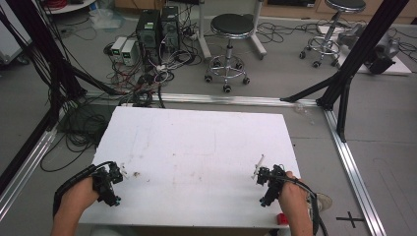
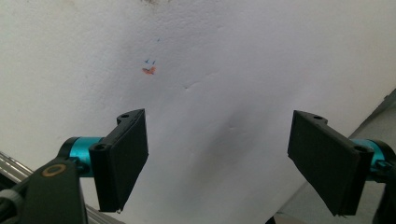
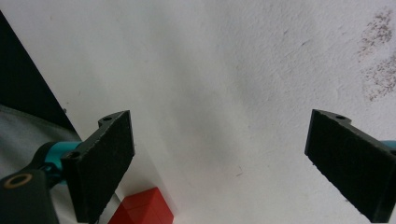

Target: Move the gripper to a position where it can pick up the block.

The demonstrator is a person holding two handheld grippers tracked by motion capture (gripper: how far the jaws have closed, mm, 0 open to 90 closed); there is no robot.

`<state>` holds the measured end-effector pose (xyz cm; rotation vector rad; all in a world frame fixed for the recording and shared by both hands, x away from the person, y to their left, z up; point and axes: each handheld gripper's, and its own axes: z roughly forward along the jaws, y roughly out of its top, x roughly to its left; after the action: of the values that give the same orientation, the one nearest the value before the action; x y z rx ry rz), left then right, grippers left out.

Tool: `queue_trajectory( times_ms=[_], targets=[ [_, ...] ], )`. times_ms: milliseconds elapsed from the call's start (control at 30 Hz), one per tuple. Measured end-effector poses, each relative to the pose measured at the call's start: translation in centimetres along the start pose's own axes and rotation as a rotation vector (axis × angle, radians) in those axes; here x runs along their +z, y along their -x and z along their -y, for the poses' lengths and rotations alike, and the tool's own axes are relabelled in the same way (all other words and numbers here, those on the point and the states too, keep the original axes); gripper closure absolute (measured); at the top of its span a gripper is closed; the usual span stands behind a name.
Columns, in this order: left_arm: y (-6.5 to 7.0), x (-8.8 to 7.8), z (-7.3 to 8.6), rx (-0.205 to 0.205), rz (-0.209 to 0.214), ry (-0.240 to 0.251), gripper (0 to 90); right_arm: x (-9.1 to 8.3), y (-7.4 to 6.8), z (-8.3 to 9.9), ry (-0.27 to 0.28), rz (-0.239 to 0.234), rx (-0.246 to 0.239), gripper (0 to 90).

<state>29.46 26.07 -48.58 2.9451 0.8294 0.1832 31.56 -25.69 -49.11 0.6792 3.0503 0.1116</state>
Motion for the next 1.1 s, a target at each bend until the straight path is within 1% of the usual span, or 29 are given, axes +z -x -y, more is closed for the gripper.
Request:
queue_trajectory(
  times_ms=[133, 167, 200, 267, 400, 433, 633, 700, 733, 767, 867, 933, 1000, 1100],
  targets=[
    [0.1, -0.1, -0.1, -0.001, 0.0, 0.004, 20.6, -0.3, 0.0, 0.1, 0.004, 0.0, 0.004, 7.5],
    [0.1, -0.1, -0.1, 0.009, 0.003, -0.001, 20.6, -0.3, 0.0, 0.2, 0.005, -0.002, 0.005, 7.5],
    [0.1, -0.1, -0.1, 0.009, 0.003, 0.0, 20.6, -0.3, 0.0, 0.2, 0.005, -0.002, 0.005, 7.5],
    [0.2, 0.0, -0.1, 0.003, 0.006, 0.007, 20.6, -0.3, 0.0, 0.2, 0.004, -0.001, 0.008, 7.5],
    [0.1, 0.0, -0.1, -0.001, 0.007, 0.003, 20.7, -0.3, -0.1, 0.1, 0.005, -0.009, 0.003, 7.5],
    [0.1, 0.0, -0.1, 0.005, 0.006, -0.003, 20.8, -0.3, 0.0, 0.0, 0.004, -0.008, -0.003, 7.5],
    [0.1, -0.2, -0.1, 0.005, 0.003, 0.004, 20.6, -0.3, -0.1, 0.1, 0.007, -0.013, 0.001, 7.5],
    [0.1, -0.2, 0.0, 0.005, 0.0, 0.006, 20.8, -0.5, -0.1, 0.2, 0.009, -0.009, -0.005, 7.5],
    [0.1, -0.2, 0.0, 0.001, 0.005, 0.006, 20.8, -0.5, -0.1, 0.2, 0.009, -0.009, -0.005, 7.5],
    [0.1, -0.1, 0.0, -0.004, 0.004, 0.011, 20.7, -0.5, -0.1, 0.2, 0.011, -0.008, 0.001, 7.5],
    [0.1, 0.0, 0.0, -0.002, 0.003, 0.01, 20.8, -0.6, 0.0, 0.4, 0.014, -0.012, -0.001, 7.5],
    [0.1, 0.0, 0.0, -0.003, 0.005, 0.013, 20.8, -0.8, 0.0, 0.5, 0.023, -0.015, -0.008, 7.5],
    [0.1, 0.0, 0.0, -0.007, 0.004, 0.013, 20.8, -1.1, 0.0, 0.7, 0.03, -0.015, -0.038, 7.5],
    [0.1, 0.0, 0.1, -0.008, 0.003, 0.015, 20.7, -1.6, 0.1, 1.0, 0.058, -0.017, -0.044, 7.5]
  ],
)
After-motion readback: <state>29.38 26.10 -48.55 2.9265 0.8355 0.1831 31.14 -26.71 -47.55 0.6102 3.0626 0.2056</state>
